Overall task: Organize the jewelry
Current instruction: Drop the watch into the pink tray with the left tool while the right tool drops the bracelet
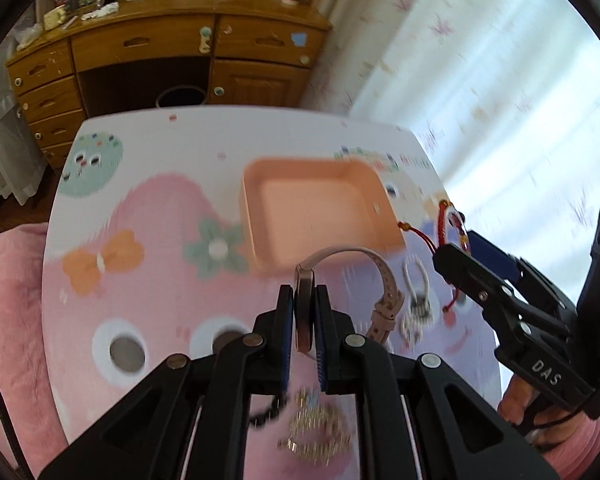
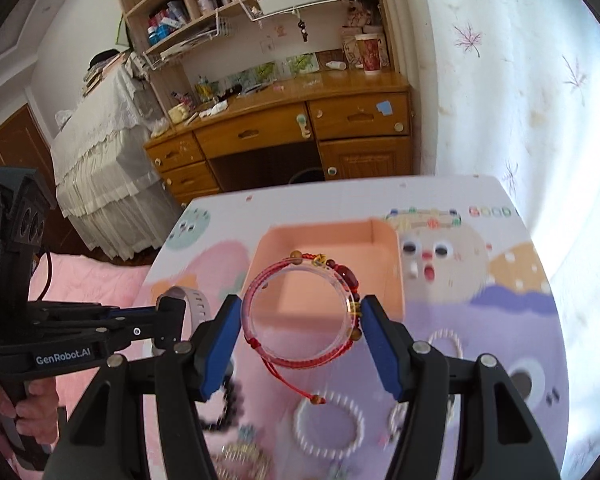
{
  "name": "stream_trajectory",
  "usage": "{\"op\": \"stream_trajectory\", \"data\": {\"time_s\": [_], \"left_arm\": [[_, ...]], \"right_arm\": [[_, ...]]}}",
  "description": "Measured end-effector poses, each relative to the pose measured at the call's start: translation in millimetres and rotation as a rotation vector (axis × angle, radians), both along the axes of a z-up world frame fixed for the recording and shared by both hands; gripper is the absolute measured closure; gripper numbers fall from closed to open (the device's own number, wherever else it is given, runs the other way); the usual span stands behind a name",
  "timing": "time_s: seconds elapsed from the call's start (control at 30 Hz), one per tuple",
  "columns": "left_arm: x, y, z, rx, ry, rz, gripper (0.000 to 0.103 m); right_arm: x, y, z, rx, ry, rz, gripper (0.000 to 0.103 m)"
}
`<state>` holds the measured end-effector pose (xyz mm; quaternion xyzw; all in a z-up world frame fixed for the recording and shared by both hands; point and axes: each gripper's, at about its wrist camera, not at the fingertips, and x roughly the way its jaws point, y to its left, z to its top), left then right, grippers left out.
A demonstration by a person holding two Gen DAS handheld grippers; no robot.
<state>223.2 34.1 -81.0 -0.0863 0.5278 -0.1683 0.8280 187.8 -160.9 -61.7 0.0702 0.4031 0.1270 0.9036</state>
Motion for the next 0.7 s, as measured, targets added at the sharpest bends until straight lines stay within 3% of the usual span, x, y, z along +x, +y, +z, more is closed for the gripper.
{"op": "stream_trajectory", "data": {"time_s": [0.4, 0.53, 0.7], "left_arm": [[73.7, -21.6, -24.5, -0.001, 0.015, 0.093, 0.092], [74.3, -23.5, -32.4, 0.026, 0.018, 0.118, 0.042], [68.0, -18.6, -29.3, 0.041, 0.005, 0.127, 0.032]], "right_arm": [[57.6, -26.9, -30.9, 0.039, 0.065, 0.0, 0.041], [62.4, -30.4, -43.6, 0.045, 0.106, -0.013, 0.041], [55.6, -35.0, -42.3, 0.041, 0.098, -0.036, 0.041]]}}
